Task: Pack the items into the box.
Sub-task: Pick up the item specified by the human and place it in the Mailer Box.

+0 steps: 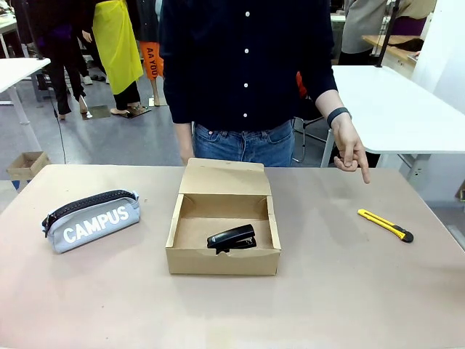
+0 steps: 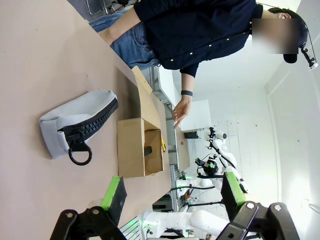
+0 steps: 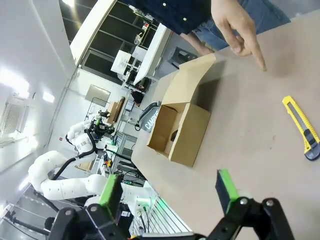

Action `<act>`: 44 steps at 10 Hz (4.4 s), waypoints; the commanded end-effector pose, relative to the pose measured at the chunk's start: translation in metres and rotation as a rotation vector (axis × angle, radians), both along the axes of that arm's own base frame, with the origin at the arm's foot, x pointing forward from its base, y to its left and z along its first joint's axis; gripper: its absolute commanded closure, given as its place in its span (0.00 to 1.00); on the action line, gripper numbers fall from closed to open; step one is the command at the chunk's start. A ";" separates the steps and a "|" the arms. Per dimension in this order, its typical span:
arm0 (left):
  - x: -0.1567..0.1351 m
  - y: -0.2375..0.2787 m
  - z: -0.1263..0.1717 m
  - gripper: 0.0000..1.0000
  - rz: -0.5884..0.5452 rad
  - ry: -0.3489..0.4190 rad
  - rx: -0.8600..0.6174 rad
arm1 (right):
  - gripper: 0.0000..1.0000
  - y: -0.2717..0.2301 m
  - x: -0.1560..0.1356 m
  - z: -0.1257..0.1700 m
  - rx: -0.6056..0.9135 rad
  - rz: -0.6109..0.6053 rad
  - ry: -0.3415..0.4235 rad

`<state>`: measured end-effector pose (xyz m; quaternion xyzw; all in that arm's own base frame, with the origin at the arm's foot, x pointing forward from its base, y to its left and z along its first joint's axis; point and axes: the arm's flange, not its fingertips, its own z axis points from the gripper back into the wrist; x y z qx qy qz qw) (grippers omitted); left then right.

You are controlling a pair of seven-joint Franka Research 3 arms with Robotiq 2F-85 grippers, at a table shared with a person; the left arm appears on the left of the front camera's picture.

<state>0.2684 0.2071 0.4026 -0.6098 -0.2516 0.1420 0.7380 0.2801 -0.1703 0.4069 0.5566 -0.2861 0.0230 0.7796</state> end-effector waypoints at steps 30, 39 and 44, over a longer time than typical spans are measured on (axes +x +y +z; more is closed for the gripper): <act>0.000 -0.002 0.000 0.00 0.003 -0.033 -0.012 | 0.00 0.123 0.189 -0.046 -1.320 0.680 -0.380; 0.000 -0.002 0.000 0.00 0.003 -0.033 -0.012 | 0.00 0.133 0.205 -0.100 -1.305 0.738 -0.173; 0.000 -0.002 0.000 0.00 0.003 -0.033 -0.012 | 0.00 0.133 0.205 -0.102 -1.307 0.749 -0.151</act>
